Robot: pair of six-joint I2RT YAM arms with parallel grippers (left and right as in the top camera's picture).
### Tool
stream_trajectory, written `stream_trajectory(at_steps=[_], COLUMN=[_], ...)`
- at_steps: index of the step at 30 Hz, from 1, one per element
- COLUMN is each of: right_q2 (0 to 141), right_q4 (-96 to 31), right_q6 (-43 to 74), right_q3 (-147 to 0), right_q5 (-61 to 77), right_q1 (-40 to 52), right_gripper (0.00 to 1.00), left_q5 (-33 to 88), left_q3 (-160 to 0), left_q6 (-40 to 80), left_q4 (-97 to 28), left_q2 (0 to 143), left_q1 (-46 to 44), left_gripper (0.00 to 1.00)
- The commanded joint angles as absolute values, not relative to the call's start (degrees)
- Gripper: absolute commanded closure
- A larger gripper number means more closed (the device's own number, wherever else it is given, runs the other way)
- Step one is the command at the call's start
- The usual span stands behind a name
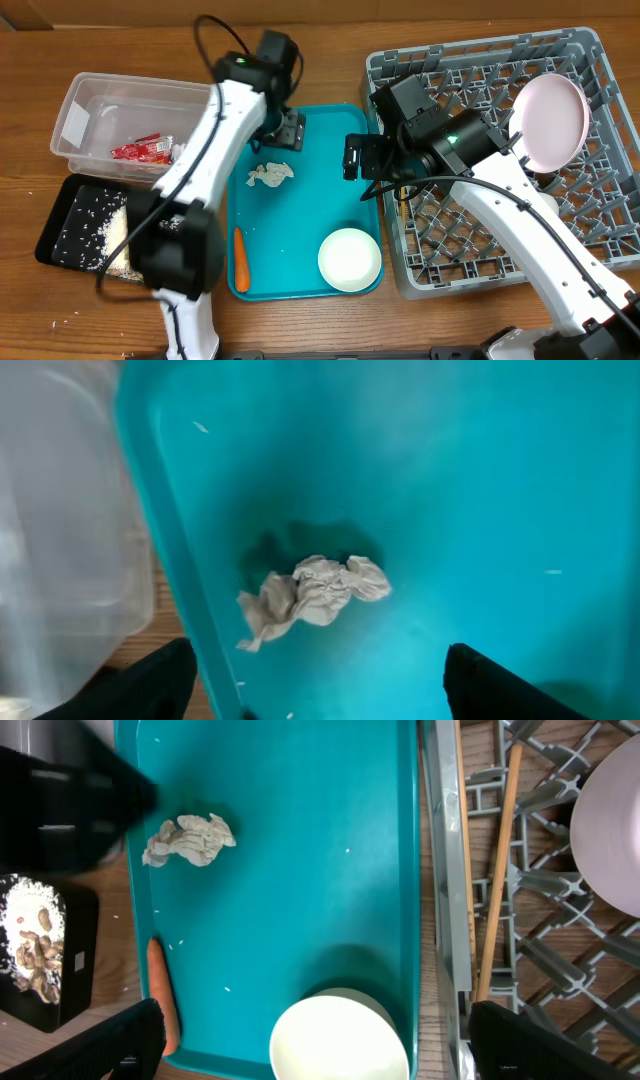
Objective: Sort waste into correct bins and load items into the dishwasher
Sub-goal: 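Carry the red wrapper with the left gripper into the clear bin, then grasp the remaining white tissue on the tray with the left gripper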
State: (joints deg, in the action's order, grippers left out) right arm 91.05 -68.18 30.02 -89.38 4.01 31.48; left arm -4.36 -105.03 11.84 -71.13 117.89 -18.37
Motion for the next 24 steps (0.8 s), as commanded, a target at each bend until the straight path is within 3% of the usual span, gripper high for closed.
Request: stream_trajectory(at_steps=[1, 8, 13, 14, 17, 24], right_q2=[91.0, 91.0, 91.0, 91.0, 91.0, 91.0], right_q4=[-68.03, -68.14, -67.85, -67.88, -68.03, -68.23], right_q6=[30.44, 30.46, 30.46, 30.46, 30.46, 30.46], right_q3=[-89.32, -89.32, -89.32, -89.32, -89.32, -89.32], right_q5=[3.01, 1.98, 1.98, 1.98, 1.98, 1.98], right_q1=[31.42, 31.42, 31.42, 31.42, 31.42, 31.42], right_gripper=[0.0, 0.0, 0.0, 0.0, 0.0, 0.0], left_q5=[-5.91, -4.86, -4.91, -4.89, -4.58, -4.69], left_q3=[-103.53, -103.53, -103.55, -103.57, -103.79, -108.44], left_q6=[11.86, 12.01, 11.97, 11.97, 12.01, 12.25], left_q4=[-72.12, -72.75, -73.01, -73.03, -74.5, -80.66], left_q2=[124.79, 130.23, 130.85, 130.82, 130.61, 125.47], left_q1=[-18.57, -18.76, -18.76, -18.76, -18.76, -18.52], left_gripper=[0.22, 0.27, 0.44, 0.52, 0.95, 0.96])
